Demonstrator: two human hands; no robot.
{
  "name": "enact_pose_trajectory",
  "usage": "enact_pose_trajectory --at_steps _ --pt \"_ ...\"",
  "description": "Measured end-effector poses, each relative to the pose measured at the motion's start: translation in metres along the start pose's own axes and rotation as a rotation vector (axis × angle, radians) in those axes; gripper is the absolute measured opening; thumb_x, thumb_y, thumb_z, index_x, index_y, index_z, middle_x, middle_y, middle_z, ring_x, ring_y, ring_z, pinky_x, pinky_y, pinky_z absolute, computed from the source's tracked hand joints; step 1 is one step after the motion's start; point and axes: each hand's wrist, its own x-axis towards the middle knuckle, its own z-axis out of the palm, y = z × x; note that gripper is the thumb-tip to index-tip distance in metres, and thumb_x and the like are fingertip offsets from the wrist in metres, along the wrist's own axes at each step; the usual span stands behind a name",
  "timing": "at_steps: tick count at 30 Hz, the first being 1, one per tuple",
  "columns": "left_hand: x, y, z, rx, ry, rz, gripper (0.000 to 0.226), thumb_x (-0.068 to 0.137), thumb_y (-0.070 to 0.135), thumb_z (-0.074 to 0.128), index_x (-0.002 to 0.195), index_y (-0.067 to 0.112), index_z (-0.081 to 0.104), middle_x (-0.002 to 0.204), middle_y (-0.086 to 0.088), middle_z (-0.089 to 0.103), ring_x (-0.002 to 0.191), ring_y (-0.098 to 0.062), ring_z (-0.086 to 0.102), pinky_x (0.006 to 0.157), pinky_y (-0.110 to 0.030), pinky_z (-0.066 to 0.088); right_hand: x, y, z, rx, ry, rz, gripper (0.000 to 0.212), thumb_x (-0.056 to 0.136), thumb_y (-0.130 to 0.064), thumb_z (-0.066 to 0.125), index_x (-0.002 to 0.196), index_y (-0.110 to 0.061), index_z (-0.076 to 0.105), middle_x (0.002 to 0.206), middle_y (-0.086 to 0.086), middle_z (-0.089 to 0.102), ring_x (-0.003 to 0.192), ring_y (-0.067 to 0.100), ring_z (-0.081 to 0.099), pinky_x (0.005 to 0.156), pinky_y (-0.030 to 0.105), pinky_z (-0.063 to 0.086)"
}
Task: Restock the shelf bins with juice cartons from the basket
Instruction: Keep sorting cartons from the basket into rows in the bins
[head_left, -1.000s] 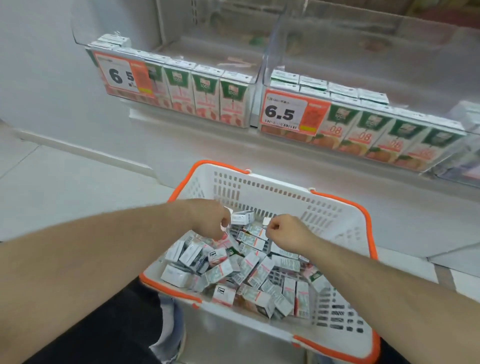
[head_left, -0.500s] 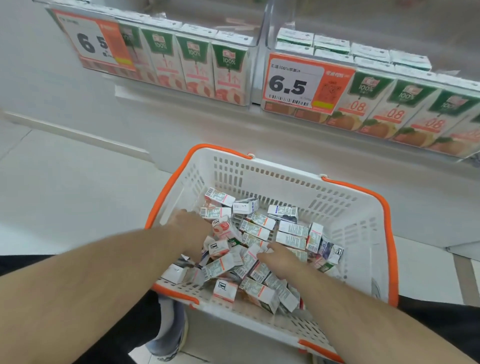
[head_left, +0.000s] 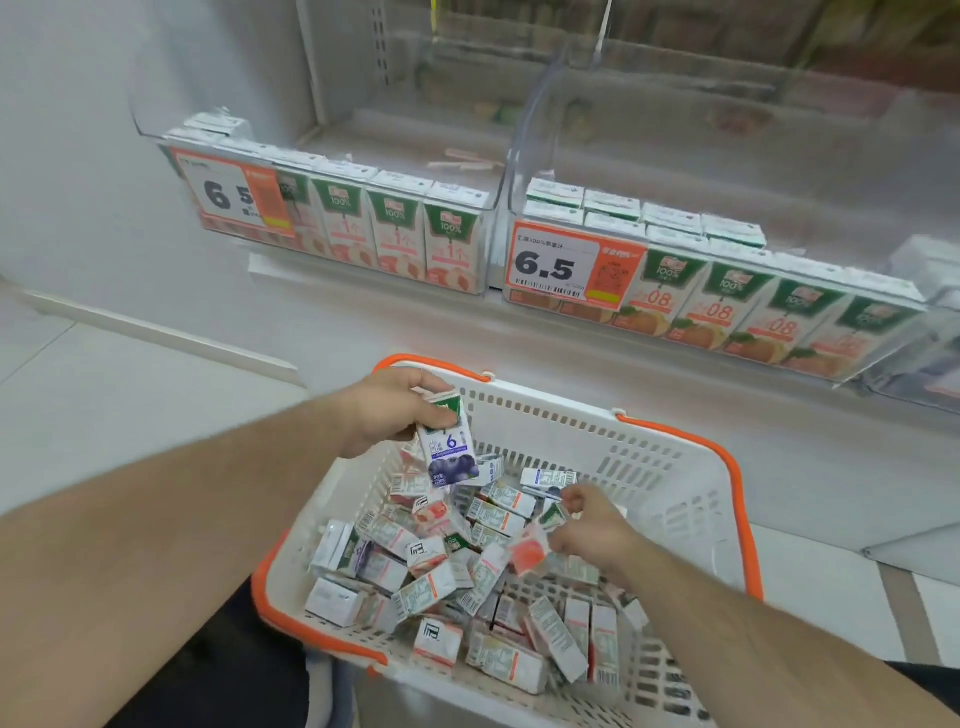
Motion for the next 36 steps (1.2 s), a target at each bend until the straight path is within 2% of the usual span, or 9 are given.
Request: enact_pose_trajectory --at_steps 3,6,11,15,19,23,25,30,36 --pt "-0.01 0.032 -0.002 -0.079 -0.006 0.098 0.011 0.089 0.009 0.068 0.094 0.018 0.064 0.084 -0.006 0.069 0.078 -0.017 0.059 0.072 -0.028 0.042 -0.019 -0.033 -0.032 0.032 -0.007 -0.135 0.074 0.074 0.009 0.073 0.135 -0.021 0.042 0.126 0.002 0.049 0.103 0.019 0.056 0.067 0.024 0.047" --pt "-0.026 0.065 -0.002 -0.207 -0.055 0.202 0.006 0.094 0.012 0.058 0.093 0.014 0.063 0.082 -0.008 0.065 0.072 -0.019 0.062 0.075 -0.031 0.051 -0.044 -0.07 -0.057 0.035 0.003 -0.302 0.08 0.075 0.012 0.074 0.139 -0.023 0.041 0.124 -0.002 0.05 0.099 0.024 0.063 0.072 0.035 0.057" --pt "-0.06 0.1 0.001 -0.516 -0.181 0.199 0.02 0.1 0.02 0.046 0.091 0.009 0.059 0.075 -0.017 0.063 0.054 -0.033 0.064 0.046 -0.035 0.055 -0.096 -0.127 -0.077 -0.113 0.082 -0.606 0.083 0.075 0.002 0.08 0.136 -0.033 0.036 0.121 -0.013 0.048 0.09 0.017 0.065 0.068 0.026 0.056" --pt "-0.062 0.107 0.006 -0.595 -0.136 0.115 0.025 0.081 0.025 0.052 0.069 0.011 0.069 0.068 -0.013 0.064 0.058 -0.029 0.06 0.067 -0.038 0.048 -0.122 -0.15 -0.08 -0.161 0.153 -0.757 0.085 0.075 -0.003 0.083 0.134 -0.042 0.035 0.121 -0.021 0.05 0.101 0.001 0.059 0.076 0.02 0.054" --pt "-0.062 0.102 0.012 -0.382 -0.037 0.061 0.022 0.073 0.03 0.06 0.06 0.011 0.061 0.059 -0.008 0.058 0.047 -0.023 0.055 0.061 -0.031 0.047 -0.136 -0.162 -0.08 -0.155 0.21 -0.824 0.086 0.075 0.001 0.079 0.137 -0.041 0.037 0.124 -0.022 0.051 0.108 0.001 0.058 0.083 0.023 0.055" --pt "-0.06 0.097 0.01 0.077 0.032 0.264 0.014 0.082 0.015 0.065 0.087 0.025 0.075 0.093 0.011 0.068 0.092 -0.016 0.063 0.089 -0.036 0.048 -0.145 -0.169 -0.077 -0.184 0.274 -0.905 0.085 0.076 -0.004 0.08 0.13 -0.051 0.033 0.122 -0.025 0.05 0.105 -0.006 0.055 0.086 0.012 0.047" --pt "-0.065 0.098 0.009 0.169 0.062 0.332 0.022 0.082 0.009 0.067 0.093 0.027 0.072 0.096 0.017 0.064 0.098 -0.009 0.06 0.089 -0.03 0.045 -0.146 -0.17 -0.075 -0.215 0.303 -0.934 0.087 0.077 -0.006 0.081 0.124 -0.058 0.03 0.122 -0.028 0.049 0.108 -0.006 0.054 0.091 0.01 0.044" --pt "-0.07 0.095 0.002 0.323 0.155 0.441 0.029 0.084 0.013 0.063 0.107 0.032 0.065 0.095 0.011 0.068 0.09 -0.009 0.066 0.085 -0.033 0.055 -0.143 -0.175 -0.068 -0.238 0.336 -0.974 0.087 0.077 -0.007 0.08 0.123 -0.061 0.029 0.12 -0.033 0.048 0.114 0.0 0.054 0.099 0.023 0.045" --pt "-0.077 0.093 -0.01 0.368 0.11 0.54 0.061 0.075 0.037 0.079 0.131 0.036 0.054 0.107 0.021 0.065 0.106 0.001 0.06 0.097 -0.028 0.047 -0.145 -0.188 -0.064 -0.034 0.243 -0.991 0.088 0.077 0.004 0.078 0.131 -0.048 0.034 0.119 -0.025 0.056 0.11 0.007 0.061 0.095 0.037 0.053"
